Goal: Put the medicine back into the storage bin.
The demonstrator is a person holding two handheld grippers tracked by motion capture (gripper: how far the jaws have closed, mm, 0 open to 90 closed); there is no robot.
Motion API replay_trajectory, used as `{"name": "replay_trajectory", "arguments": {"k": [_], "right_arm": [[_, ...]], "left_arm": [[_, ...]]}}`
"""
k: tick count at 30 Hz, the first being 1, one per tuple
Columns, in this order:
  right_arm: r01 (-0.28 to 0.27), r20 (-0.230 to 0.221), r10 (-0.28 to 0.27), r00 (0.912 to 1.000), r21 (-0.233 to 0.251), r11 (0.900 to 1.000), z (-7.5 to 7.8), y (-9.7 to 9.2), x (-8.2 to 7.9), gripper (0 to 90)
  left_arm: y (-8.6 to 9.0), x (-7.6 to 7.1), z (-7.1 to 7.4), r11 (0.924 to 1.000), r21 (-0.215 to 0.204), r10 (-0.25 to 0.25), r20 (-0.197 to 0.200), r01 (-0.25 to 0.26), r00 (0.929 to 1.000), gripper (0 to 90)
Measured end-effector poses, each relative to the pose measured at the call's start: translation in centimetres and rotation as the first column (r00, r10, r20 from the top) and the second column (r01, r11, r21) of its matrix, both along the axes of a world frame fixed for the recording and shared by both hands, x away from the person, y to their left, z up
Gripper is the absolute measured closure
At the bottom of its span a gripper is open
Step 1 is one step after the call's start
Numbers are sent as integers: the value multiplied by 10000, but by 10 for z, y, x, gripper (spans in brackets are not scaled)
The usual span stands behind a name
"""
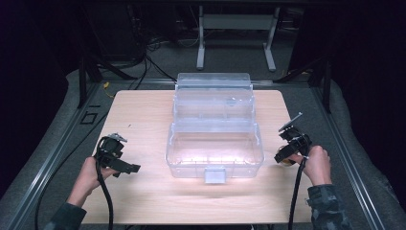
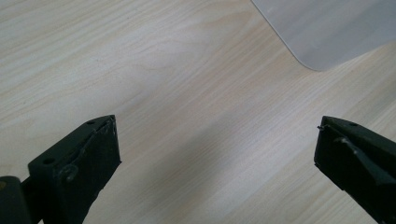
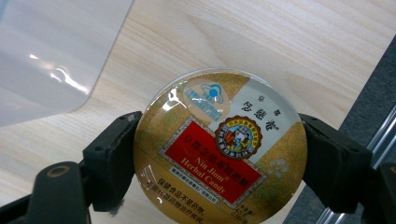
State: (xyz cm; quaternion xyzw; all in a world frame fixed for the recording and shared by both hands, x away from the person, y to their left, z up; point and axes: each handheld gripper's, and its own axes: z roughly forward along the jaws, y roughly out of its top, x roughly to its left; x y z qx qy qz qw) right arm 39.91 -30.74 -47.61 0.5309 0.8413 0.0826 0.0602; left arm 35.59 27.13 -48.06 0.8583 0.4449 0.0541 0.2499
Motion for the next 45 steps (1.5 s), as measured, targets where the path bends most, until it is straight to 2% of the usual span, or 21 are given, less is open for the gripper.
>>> {"name": "replay_trajectory", "arguments": {"k": [4,5,6,7,9,10,15,16,19,20,21,26,27,28,31,38,41,42,43,44,45], "right_arm": [[-94,-30,94,10000,13,10000,5,2,-2,200],[-84,73,86,9999,-185,9998,7,3,-3,199],[-149,-19,149,9999,89,9998,9,2,-3,200],[-189,-30,189,9998,99,9998,11,2,-3,200],[-243,-112,240,9996,-275,9993,17,4,-5,199],[-238,101,241,9997,-226,9995,18,5,-6,200],[-454,243,453,9987,5,9990,34,7,-10,200],[-433,357,448,9984,-435,9981,37,9,-11,200],[-554,283,558,9980,-141,9984,43,10,-12,200],[-564,143,569,9983,-284,9980,47,10,-12,200],[-561,401,571,9976,-264,9981,48,10,-13,200],[-835,429,835,9956,-3,9965,59,14,-15,200],[-881,480,878,9950,35,9961,61,16,-16,200],[-855,591,871,9944,-303,9959,64,19,-18,200],[-1270,533,1266,9905,53,9919,70,29,-18,200],[-1695,649,1680,9836,177,9854,79,47,-16,200],[-1920,713,1914,9789,22,9814,81,58,-15,200],[-1967,705,1959,9781,49,9804,81,62,-15,200],[-2066,657,2044,9767,291,9780,81,65,-14,200],[-2244,636,2224,9729,258,9742,81,73,-13,200],[-2244,636,2224,9729,258,9742,81,73,-13,200]], "left_arm": [[0,1,0,10000,-9,14,4,-14,10000,2],[0,0,0,10000,-22,-9,6,9,10000,2],[0,0,0,10000,-5,-15,34,15,10000,3],[0,1,1,10000,-5,-28,40,28,10000,3],[-1,1,1,10000,-6,-42,49,42,10000,3],[-1,2,1,10000,7,-35,54,35,10000,3],[-2,2,2,9998,-54,-166,34,167,9999,2],[-2,2,2,9998,-70,-177,23,177,9998,1],[-3,3,3,9998,-93,-153,91,154,9998,1],[-4,4,4,9999,-94,-133,100,134,9999,1],[-4,4,4,9998,-94,-188,82,189,9998,1],[-6,4,5,9996,74,-276,117,275,9996,1],[-6,5,5,9994,85,-351,141,350,9993,1],[-6,4,5,9992,107,-377,143,376,9992,1],[-7,5,5,9982,270,-540,114,537,9985,1],[-7,4,6,9985,219,-511,230,506,9984,1],[-8,4,7,9981,260,-561,278,554,9980,1],[-7,4,7,9981,223,-580,271,574,9979,1],[-7,4,7,9981,202,-580,268,574,9980,1],[-7,4,6,9982,200,-574,253,569,9980,1],[-7,4,6,9981,196,-594,209,590,9980,1]]}}
